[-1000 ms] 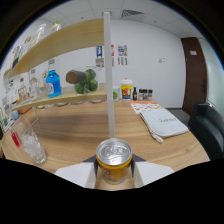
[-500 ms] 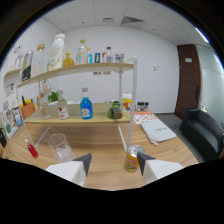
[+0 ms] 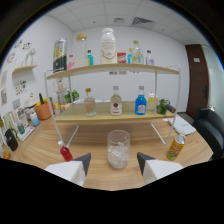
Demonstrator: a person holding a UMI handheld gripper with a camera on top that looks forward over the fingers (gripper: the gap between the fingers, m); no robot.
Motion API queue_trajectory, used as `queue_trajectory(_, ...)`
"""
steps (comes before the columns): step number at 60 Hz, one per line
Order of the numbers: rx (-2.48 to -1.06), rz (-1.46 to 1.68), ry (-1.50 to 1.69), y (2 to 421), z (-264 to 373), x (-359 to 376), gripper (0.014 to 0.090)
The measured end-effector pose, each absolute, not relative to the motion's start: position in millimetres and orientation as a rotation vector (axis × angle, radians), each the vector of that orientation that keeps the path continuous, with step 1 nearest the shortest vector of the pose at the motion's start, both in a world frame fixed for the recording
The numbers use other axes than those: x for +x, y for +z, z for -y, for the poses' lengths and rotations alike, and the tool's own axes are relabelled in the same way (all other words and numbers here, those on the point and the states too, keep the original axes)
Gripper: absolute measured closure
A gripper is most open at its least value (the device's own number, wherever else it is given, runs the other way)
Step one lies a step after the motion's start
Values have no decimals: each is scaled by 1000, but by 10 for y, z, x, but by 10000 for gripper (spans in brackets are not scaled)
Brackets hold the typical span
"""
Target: Make me a cup of Vodka Sunrise.
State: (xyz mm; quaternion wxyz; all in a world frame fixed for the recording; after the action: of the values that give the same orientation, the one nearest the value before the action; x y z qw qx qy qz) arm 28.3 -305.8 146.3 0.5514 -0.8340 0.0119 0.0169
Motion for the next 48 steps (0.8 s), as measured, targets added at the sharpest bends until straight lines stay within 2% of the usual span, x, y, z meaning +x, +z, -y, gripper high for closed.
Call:
queue_trajectory(19, -1829, 36, 102, 2062, 1989, -513, 189)
queue_trajectory(30, -1829, 54, 48, 2065, 1364, -619, 272)
queue_trajectory(34, -1870, 41, 27, 1979, 1204, -608, 339)
queue_trajectory(42, -1906, 10, 16, 1905, 1053, -568, 573)
queue_trajectory(47, -1920, 13, -21, 1884, 1020, -519, 675)
queue_trajectory(48, -1920, 16, -19, 1889, 1015, -527, 677)
